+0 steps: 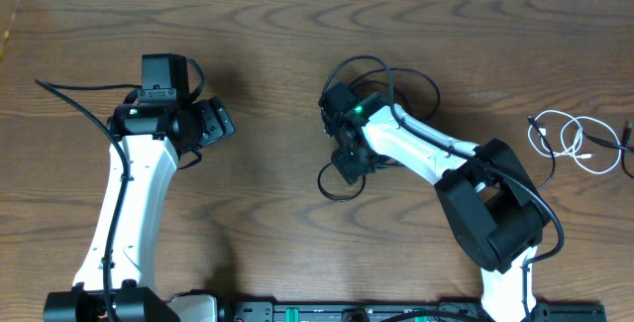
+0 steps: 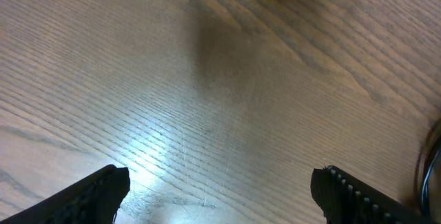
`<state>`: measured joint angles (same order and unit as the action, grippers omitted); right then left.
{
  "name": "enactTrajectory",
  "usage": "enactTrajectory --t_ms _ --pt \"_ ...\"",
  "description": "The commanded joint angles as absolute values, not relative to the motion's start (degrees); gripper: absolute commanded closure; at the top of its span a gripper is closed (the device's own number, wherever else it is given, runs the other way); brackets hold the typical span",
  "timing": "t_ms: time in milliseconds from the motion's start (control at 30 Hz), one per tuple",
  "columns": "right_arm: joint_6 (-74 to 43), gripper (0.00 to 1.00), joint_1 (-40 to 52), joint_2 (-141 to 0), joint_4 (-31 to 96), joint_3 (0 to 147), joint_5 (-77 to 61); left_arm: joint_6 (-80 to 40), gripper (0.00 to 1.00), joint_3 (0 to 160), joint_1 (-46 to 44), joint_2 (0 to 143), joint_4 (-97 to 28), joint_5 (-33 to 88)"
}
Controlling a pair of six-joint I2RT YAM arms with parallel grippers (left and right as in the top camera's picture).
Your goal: Untangle cables
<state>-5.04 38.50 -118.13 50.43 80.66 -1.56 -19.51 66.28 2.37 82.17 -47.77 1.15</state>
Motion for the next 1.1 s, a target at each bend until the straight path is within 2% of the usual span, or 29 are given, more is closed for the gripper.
enactTrajectory --t_ms 0,233,433,767,1067 --pt "-5.7 0.41 38.8 -118.5 47.9 79.3 -3.4 -19.6 0.1 66.6 2.5 82.0 -48.1 0.9" --pt "-5.8 0.55 38.8 -118.5 47.5 76.6 -3.4 -19.6 0.1 66.6 2.5 82.0 -48.6 0.8" --pt "-7.0 0.97 38.7 -118.5 48.9 76.5 -3.4 -19.6 0.1 66.6 2.5 82.0 -48.6 0.9" --pt "-10.3 0.99 33.8 -116.4 54.3 84.2 -2.3 -19.6 0.1 66.6 2.5 82.0 -48.6 0.9" --pt "-10.1 0.99 21.7 -105.2 63.9 97.2 13.4 -19.6 0.1 66.6 2.5 82.0 -48.6 0.9"
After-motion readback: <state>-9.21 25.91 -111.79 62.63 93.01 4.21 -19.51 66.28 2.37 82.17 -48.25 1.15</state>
